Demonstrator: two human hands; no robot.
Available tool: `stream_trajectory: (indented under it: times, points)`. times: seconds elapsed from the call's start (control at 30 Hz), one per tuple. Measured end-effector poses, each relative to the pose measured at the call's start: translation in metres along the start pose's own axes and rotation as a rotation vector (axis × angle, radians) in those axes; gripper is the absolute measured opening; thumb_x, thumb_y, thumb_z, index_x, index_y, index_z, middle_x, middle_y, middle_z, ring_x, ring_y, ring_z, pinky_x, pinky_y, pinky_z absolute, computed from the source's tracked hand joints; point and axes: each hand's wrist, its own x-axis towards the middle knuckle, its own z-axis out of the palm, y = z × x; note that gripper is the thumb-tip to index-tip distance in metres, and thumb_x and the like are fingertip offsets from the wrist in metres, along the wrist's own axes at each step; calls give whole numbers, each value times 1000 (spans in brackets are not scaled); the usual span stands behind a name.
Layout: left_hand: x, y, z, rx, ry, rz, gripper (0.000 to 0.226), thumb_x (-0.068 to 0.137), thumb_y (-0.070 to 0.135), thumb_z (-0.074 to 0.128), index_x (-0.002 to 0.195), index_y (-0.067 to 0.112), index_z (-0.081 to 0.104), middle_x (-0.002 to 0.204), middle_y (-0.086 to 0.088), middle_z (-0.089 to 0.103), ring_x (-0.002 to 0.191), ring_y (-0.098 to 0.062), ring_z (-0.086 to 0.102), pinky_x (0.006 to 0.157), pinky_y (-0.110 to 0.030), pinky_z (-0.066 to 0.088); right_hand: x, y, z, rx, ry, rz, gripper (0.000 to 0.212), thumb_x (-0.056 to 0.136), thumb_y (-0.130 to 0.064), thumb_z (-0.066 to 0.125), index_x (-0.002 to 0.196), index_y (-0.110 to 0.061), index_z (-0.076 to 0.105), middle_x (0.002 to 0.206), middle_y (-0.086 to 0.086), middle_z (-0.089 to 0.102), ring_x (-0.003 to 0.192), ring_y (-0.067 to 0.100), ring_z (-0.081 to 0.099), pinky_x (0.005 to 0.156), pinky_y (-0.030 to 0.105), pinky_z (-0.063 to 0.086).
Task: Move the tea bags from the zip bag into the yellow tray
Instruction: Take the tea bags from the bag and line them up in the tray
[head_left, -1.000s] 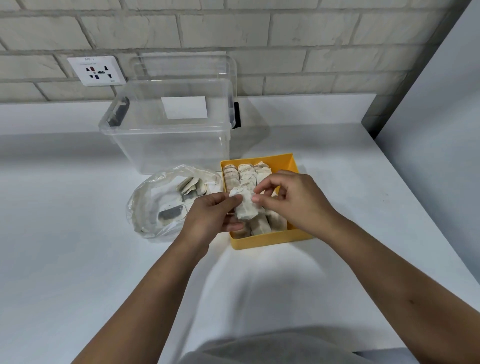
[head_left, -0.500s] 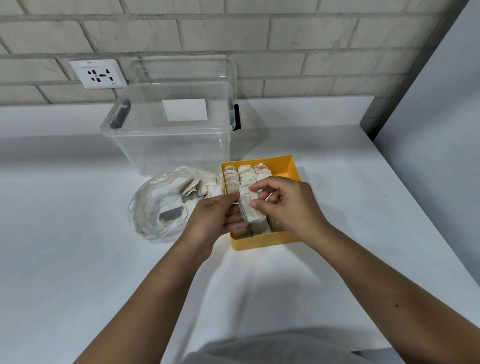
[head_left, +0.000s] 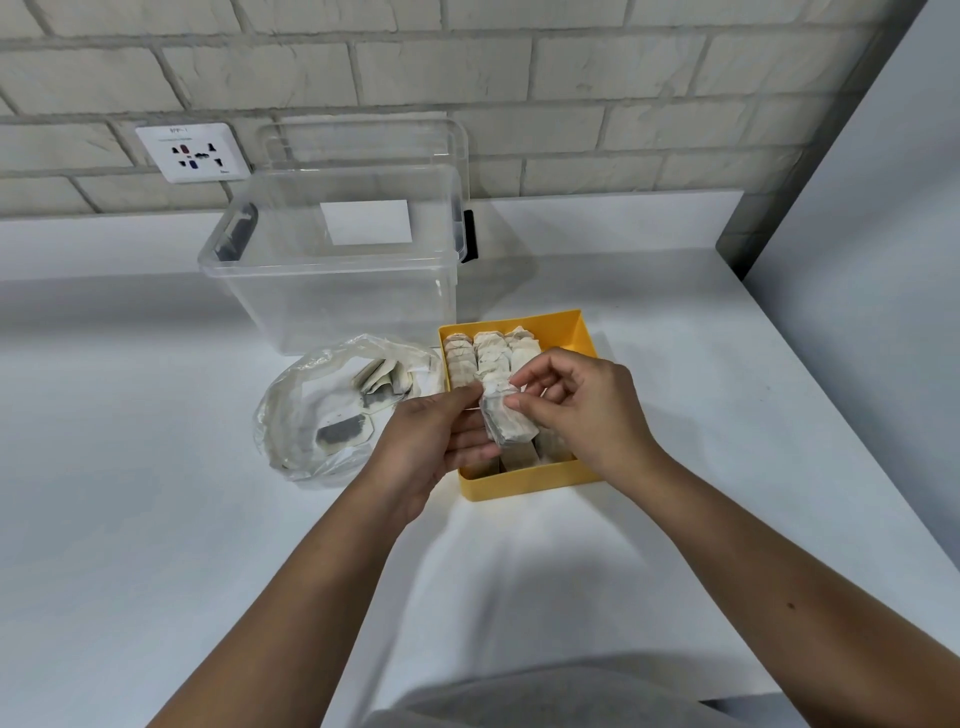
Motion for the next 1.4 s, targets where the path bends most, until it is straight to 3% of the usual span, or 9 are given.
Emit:
stream_trajectory:
  times: [0.2,0.37,0.47,0.6,0.73,0.87,1.03,1.27,1.4]
  points:
    - [1,-3,0,-25,-18,-4,20,99,15,57,99,0,71,86,-15,77,71,-19,76,59,-24,60,-1,5,2,-4,32,39,9,75,-20,83,79,-20,74,67,-10,68,56,4,56,63,20,53]
    - [3,-4,-2,-22,9,7,16,97,10,58,95,-1,70,83,-14,77,69,-18,75,60,-23,61,0,7,1,11,-65,119,8,77,-21,81,81,-24,75,70,0,71,66,22,66,69,36,59]
    - [4,-5,-1,-40,37,5,16,98,10,58,98,-1,70,80,-12,77,66,-15,74,55,-20,59,-1,4,1,25,-111,120,8,81,-27,77,89,-24,77,82,-8,75,76,11,69,73,31,58]
    - [4,-7,0,-67,75,9,16,99,8,57,102,-3,68,81,-13,75,64,-14,73,55,-21,58,-2,-3,2,-12,-139,126,26,71,-40,82,91,-24,78,83,-17,72,74,-7,63,68,10,48]
    - [6,-12,0,-43,106,7,16,99,7,57,95,-3,68,84,-19,70,58,-14,69,54,-21,59,-6,-6,6,-205,-185,87,51,61,-59,80,99,-24,77,93,-12,69,80,2,63,72,21,53]
    - [7,-13,1,-36,68,28,13,99,7,57,95,2,68,85,-13,76,71,-17,74,71,-28,63,-4,-5,2,-284,-114,0,24,77,-40,77,92,-22,78,91,-10,70,84,6,64,76,30,54]
    - [11,-8,2,75,101,111,11,97,11,60,92,7,69,89,-16,74,70,-16,71,61,-23,59,12,5,-22,-367,-72,-9,10,85,-27,71,83,-17,72,84,-5,60,71,-1,50,65,5,33]
    - [20,-11,-5,218,157,187,11,97,11,60,90,8,69,86,-13,69,75,-19,67,60,-20,57,21,21,-44,-443,-415,222,9,88,-20,69,96,-21,65,84,-6,68,78,10,63,65,18,45]
    - [23,-12,-7,239,159,195,12,97,10,61,88,10,69,76,-6,67,64,-9,66,59,-18,55,22,24,-33,-391,-560,325,12,90,-9,64,100,-16,62,78,4,74,64,11,67,63,21,55]
